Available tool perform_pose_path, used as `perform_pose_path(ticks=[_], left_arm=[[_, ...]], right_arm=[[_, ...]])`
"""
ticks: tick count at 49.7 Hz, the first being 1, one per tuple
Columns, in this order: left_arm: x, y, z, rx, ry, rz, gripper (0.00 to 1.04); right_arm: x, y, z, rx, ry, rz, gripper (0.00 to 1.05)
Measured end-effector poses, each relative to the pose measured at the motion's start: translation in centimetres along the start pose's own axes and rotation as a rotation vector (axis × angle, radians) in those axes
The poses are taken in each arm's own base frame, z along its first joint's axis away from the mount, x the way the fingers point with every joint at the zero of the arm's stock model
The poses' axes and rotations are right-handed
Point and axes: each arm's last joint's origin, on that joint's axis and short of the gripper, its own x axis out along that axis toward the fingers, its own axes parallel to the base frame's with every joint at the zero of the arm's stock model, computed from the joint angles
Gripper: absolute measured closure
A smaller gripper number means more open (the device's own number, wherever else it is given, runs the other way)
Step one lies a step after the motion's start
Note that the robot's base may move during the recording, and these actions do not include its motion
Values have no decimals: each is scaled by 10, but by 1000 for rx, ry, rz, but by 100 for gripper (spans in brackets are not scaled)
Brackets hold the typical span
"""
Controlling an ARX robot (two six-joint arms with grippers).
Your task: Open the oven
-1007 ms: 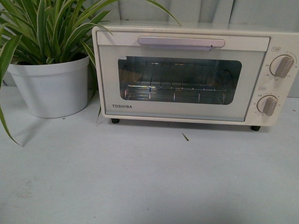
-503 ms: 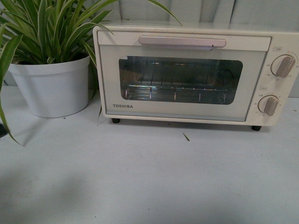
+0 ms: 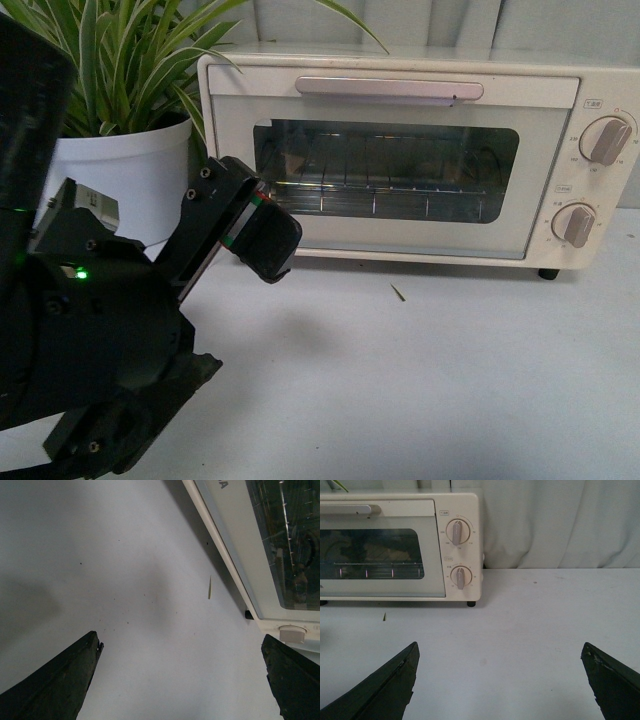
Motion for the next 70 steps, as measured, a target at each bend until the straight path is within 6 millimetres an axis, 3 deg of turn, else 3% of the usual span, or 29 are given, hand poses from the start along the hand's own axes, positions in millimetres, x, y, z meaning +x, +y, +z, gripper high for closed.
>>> perform_pose_path(ticks=[14, 37, 47, 52, 55, 62, 70], left_arm=[[23, 3, -6, -43, 17, 43, 7], [33, 3, -3, -89, 3, 38, 7], [33, 3, -2, -95, 1, 39, 7], [32, 4, 0, -102, 4, 36, 7], [31, 6, 1, -106, 1, 38, 7], [30, 8, 3, -112, -2, 41, 7], [29, 10, 5, -120, -3, 38, 7]], right_arm=[[0, 0, 0, 0, 0, 0, 9], [0, 0, 0, 0, 0, 0, 9], [8, 2, 8, 170, 140, 126, 9], [21, 6, 31, 203, 117, 120, 9], [35, 11, 57, 210, 75, 124, 9], [82, 29, 105, 224, 84, 116, 9], [138, 55, 128, 243, 185, 99, 9]])
